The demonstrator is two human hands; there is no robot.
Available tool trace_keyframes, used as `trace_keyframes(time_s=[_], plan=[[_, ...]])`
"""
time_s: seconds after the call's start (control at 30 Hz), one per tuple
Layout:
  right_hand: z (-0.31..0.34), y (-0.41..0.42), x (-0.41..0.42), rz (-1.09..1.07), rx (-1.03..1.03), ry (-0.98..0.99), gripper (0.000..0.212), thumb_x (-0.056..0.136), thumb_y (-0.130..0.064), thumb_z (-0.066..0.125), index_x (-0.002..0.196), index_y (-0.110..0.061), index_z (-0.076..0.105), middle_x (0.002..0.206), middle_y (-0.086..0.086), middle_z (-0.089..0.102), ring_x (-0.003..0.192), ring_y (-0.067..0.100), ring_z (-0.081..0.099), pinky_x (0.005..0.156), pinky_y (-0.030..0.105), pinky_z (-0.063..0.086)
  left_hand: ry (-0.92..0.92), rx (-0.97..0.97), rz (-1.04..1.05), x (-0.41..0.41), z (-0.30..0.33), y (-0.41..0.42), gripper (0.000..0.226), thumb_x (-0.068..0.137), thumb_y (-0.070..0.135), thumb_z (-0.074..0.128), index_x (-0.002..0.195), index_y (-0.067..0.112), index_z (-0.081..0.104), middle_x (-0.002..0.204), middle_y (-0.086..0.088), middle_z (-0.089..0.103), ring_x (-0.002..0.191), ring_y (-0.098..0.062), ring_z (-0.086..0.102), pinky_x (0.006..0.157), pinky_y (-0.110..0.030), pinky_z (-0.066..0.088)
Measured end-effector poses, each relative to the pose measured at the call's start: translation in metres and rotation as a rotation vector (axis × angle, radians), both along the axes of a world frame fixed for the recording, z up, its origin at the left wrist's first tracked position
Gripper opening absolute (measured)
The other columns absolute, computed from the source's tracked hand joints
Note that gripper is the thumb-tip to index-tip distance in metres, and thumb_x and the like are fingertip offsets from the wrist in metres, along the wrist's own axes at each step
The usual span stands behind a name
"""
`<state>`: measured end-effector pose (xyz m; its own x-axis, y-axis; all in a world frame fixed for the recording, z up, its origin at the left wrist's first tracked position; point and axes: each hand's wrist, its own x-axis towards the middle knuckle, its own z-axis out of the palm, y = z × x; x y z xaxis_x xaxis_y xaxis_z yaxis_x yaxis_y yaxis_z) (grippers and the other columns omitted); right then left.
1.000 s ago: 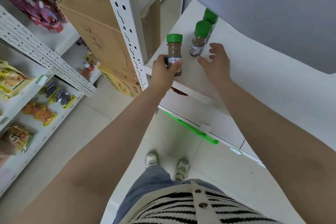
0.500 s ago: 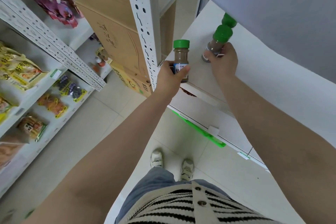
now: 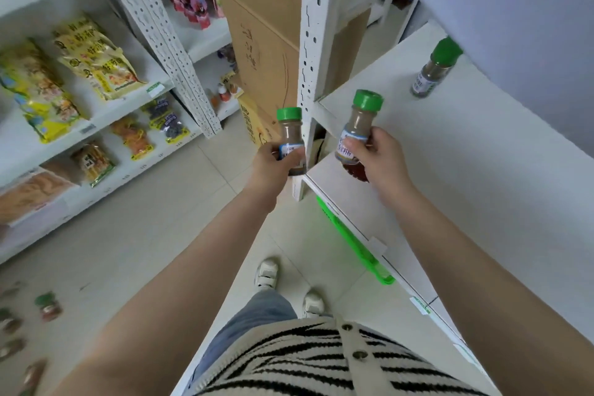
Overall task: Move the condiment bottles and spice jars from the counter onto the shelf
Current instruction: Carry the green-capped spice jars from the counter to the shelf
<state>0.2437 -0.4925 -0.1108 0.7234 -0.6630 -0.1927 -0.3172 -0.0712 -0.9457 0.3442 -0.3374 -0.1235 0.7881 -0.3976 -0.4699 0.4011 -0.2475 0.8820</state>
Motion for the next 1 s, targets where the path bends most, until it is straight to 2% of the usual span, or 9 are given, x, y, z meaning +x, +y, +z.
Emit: trace_keyframes(time_s=[0.07,0.17,0.27,0.37,0.47,0.6,0.73,0.9,1.0], plan=[[-0.004,0.023,0.005,0.110,0.038,0.006,0.020,0.085,-0.021,0.068,0.103,-0.014,0.062,0.094,0.006,0.067,0.080,0.017,0.063,0.073,0.033,0.051,0.005,0.033,0.096,-0.007,0.000,0.034,0.031,0.087,0.019,0.068,0.110,0.003,0.055,0.096,-0.011,0.066,0.078,-0.024,0.067,0.064,-0.021,0.055],[-0.010,0.064,0.012,0.283,0.099,0.043,0.030,0.087,-0.029,0.064,0.112,-0.014,0.061,0.109,0.006,0.068,0.100,0.020,0.066,0.093,0.041,0.052,-0.002,0.090,0.227,-0.018,0.001,0.089,0.020,0.086,0.024,0.070,0.099,0.010,0.062,0.097,-0.013,0.068,0.082,-0.024,0.067,0.082,-0.035,0.054],[-0.011,0.107,0.022,0.433,0.100,0.082,0.031,0.089,-0.033,0.061,0.110,-0.010,0.060,0.103,0.005,0.066,0.097,0.021,0.064,0.090,0.037,0.051,0.012,0.083,0.355,-0.028,0.007,0.138,0.027,0.085,0.023,0.071,0.104,0.006,0.064,0.100,-0.015,0.069,0.087,-0.027,0.067,0.096,-0.046,0.051],[-0.004,0.152,0.034,0.564,0.057,0.108,0.026,0.093,-0.028,0.058,0.106,-0.005,0.060,0.094,0.004,0.063,0.087,0.016,0.061,0.078,0.027,0.048,0.005,0.070,0.459,-0.036,0.013,0.181,0.027,0.085,0.022,0.071,0.105,0.006,0.062,0.095,-0.011,0.068,0.078,-0.020,0.068,0.093,-0.043,0.051],[0.000,0.194,0.045,0.679,0.015,0.134,0.016,0.094,-0.028,0.056,0.100,-0.013,0.057,0.085,-0.005,0.060,0.075,0.003,0.056,0.062,0.012,0.042,0.013,0.039,0.550,-0.041,0.015,0.222,0.014,0.086,0.018,0.069,0.095,0.011,0.061,0.086,-0.006,0.066,0.066,-0.014,0.066,0.088,-0.036,0.053],[0.001,0.254,0.062,0.805,-0.011,0.180,0.021,0.094,-0.030,0.057,0.104,-0.011,0.058,0.095,0.001,0.064,0.085,0.013,0.060,0.070,0.020,0.044,0.056,0.023,0.654,-0.041,0.008,0.283,0.010,0.085,0.016,0.070,0.088,0.014,0.060,0.083,-0.004,0.065,0.062,-0.012,0.066,0.089,-0.035,0.051],[-0.008,0.324,0.088,0.914,-0.019,0.221,0.029,0.093,-0.032,0.058,0.109,-0.008,0.060,0.104,0.007,0.067,0.098,0.023,0.064,0.087,0.037,0.049,0.101,0.024,0.726,-0.029,-0.006,0.351,0.013,0.083,0.016,0.072,0.091,0.011,0.063,0.087,-0.008,0.067,0.076,-0.023,0.067,0.095,-0.040,0.051],[-0.017,0.419,0.130,0.976,-0.013,0.272,0.027,0.092,-0.031,0.060,0.106,-0.008,0.060,0.098,0.004,0.065,0.094,0.022,0.063,0.090,0.040,0.049,0.131,0.023,0.808,0.005,-0.014,0.447,0.021,0.081,0.017,0.074,0.096,0.006,0.065,0.084,-0.009,0.067,0.080,-0.028,0.066,0.095,-0.042,0.050],[-0.015,0.473,0.160,1.012,-0.010,0.264,0.025,0.093,-0.029,0.059,0.106,-0.009,0.059,0.098,0.004,0.065,0.092,0.020,0.062,0.087,0.036,0.049,0.113,0.024,0.863,0.032,-0.013,0.502,0.025,0.080,0.018,0.076,0.098,0.005,0.064,0.083,-0.009,0.067,0.079,-0.026,0.066,0.095,-0.043,0.050]])
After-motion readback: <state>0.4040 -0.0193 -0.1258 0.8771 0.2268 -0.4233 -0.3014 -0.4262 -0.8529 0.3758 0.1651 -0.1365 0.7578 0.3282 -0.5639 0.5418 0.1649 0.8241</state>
